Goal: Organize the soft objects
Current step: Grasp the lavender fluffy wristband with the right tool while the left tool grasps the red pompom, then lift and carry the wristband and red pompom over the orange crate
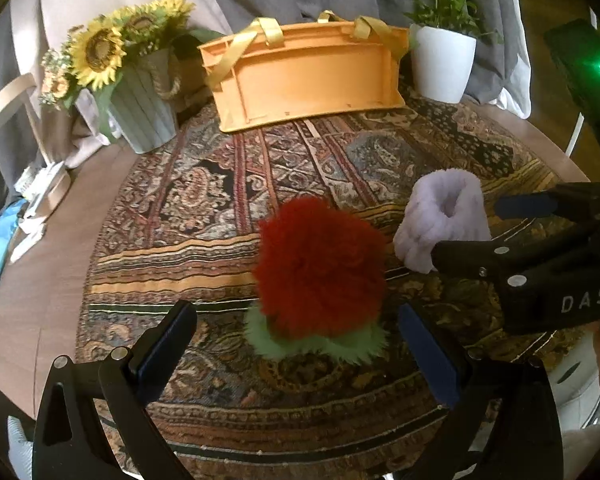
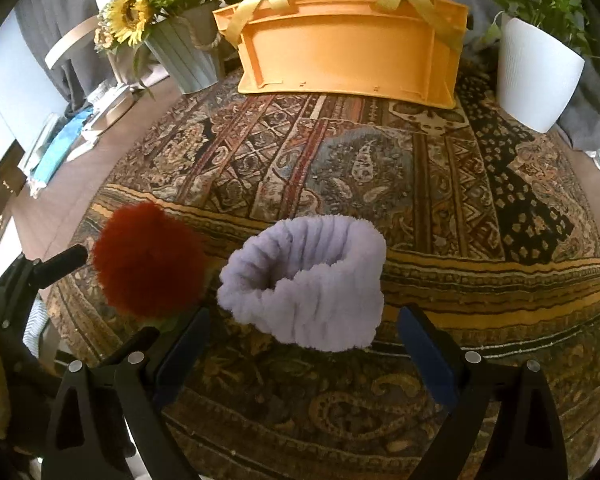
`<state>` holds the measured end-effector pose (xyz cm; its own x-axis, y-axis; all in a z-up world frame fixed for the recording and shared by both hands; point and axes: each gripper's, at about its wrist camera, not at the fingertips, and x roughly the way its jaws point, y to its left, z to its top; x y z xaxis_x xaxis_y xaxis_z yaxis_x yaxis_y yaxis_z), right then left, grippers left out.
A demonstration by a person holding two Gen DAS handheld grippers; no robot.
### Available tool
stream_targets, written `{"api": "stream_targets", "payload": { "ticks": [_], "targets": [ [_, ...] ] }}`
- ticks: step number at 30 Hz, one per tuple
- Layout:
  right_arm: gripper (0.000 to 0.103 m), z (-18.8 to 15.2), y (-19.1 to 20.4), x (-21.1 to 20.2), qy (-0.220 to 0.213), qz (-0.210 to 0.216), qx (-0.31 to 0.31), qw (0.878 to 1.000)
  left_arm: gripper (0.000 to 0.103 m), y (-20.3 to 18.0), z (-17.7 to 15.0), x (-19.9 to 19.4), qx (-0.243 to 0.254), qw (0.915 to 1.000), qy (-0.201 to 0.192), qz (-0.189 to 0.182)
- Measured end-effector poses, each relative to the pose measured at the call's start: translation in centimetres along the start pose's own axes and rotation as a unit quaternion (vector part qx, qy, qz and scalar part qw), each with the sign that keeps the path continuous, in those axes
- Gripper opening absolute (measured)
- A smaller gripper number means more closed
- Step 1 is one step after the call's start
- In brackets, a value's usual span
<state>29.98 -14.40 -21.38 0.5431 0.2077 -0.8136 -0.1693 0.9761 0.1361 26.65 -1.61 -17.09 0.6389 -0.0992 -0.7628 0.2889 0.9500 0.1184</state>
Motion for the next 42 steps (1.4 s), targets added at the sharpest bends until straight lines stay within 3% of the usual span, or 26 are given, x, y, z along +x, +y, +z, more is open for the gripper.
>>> {"api": "stream_targets", "payload": {
  "ticks": [7, 9, 11, 15, 17, 20, 22, 30, 42],
  "targets": [
    [0.095, 0.9, -0.6, 0.9, -0.004, 0.0, 0.008, 1.0, 0.094, 0.0, 0.7, 1.6, 0.007, 0.9998, 0.003, -0.016],
    [0.094, 1.1, -0.6, 1.0, -0.006, 0.0, 0.008, 1.0, 0.088, 0.1, 1.0, 2.0, 0.009, 0.9998, 0.003, -0.018],
    [0.091, 1.2, -0.6, 1.1, -0.006, 0.002, 0.009, 1.0, 0.075, 0.2, 1.2, 2.3, 0.006, 0.9997, 0.004, -0.023],
    [0.074, 1.4, -0.8, 1.5, -0.002, 0.007, 0.015, 1.0, 0.055, 0.3, 1.6, 2.7, -0.001, 0.9992, 0.007, -0.038],
    [0.072, 1.5, -0.9, 1.7, 0.0, 0.006, 0.015, 1.0, 0.044, 0.3, 1.8, 2.9, -0.002, 0.9988, 0.011, -0.048],
    [0.06, 1.8, -1.0, 1.7, 0.001, -0.002, 0.018, 1.0, 0.037, 0.3, 2.0, 3.2, -0.007, 0.9979, 0.017, -0.063],
    [0.048, 2.0, -1.1, 1.5, 0.0, -0.006, 0.021, 1.0, 0.036, 0.4, 2.2, 3.4, -0.013, 0.9976, 0.023, -0.065],
    [0.027, 2.8, -1.1, 0.3, -0.005, -0.013, 0.02, 1.0, 0.034, 0.9, 3.7, 3.1, -0.046, 0.995, 0.025, -0.085],
    [0.025, 6.1, -0.4, -2.9, -0.054, -0.013, 0.026, 0.998, 0.033, 2.4, 7.5, 1.6, -0.057, 0.9945, -0.012, -0.087]
  ]
}}
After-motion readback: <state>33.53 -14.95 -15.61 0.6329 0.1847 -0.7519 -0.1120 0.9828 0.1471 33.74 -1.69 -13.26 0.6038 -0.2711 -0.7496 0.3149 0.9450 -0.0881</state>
